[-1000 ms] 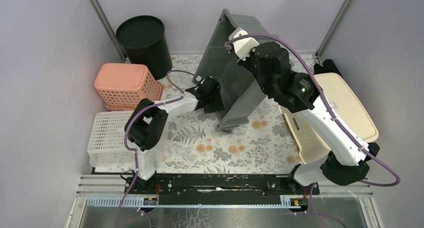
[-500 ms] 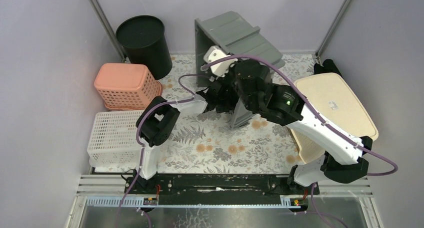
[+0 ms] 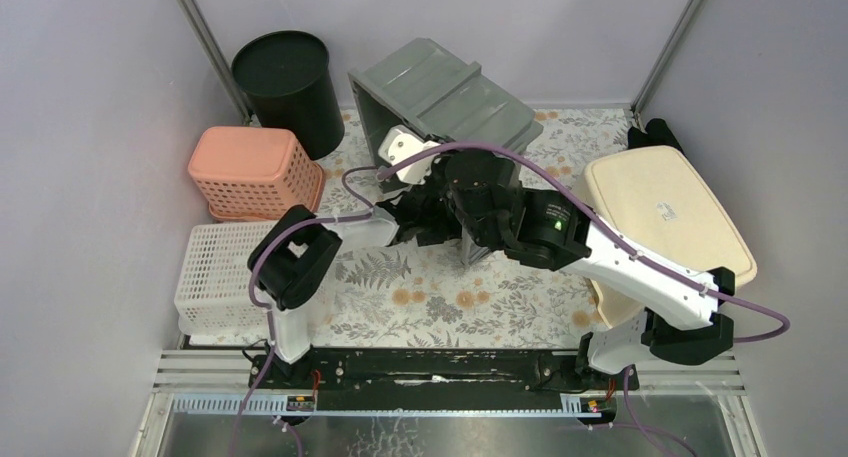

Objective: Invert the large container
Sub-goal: Turn the container upside down at the center of the board.

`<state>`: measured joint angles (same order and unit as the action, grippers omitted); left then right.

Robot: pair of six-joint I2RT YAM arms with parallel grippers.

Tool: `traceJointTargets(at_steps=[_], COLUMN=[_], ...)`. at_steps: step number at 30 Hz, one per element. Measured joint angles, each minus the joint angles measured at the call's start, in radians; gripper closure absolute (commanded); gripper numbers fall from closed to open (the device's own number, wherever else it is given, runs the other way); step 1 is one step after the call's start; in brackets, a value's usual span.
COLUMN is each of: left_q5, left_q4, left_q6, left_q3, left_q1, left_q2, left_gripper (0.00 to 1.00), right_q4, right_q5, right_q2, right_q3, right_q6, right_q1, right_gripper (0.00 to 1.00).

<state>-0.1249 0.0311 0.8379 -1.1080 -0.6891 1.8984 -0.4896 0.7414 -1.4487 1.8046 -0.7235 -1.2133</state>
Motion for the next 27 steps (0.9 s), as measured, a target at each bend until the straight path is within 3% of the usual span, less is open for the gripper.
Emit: traceJointTargets(at_steps=[8,17,27], left_q5=[0.036,0.063,0.133], left_q4=[0.029,-0.014,0.042], left_q6=[0.000,-0.003,-0.011], left_q3=[0.188,0.411,0.426], left_q1=[0.000,0.000,0.000], left_q2=[-0.178,-0.510,-0.980], left_gripper=[0.18,0.19,0.21], right_q4=[0.012,0.000,-0.004], right_q5=[-0.013,-0.027,-0.028], right_q2=[-0.004,-0.022,-0.020], right_q3=[-0.022,-0.022,-0.029], right_q6=[0.018,0.068,0.127], right_q1=[-0.028,-0.029,-0.039], right_gripper=[1.00,1.00,1.00])
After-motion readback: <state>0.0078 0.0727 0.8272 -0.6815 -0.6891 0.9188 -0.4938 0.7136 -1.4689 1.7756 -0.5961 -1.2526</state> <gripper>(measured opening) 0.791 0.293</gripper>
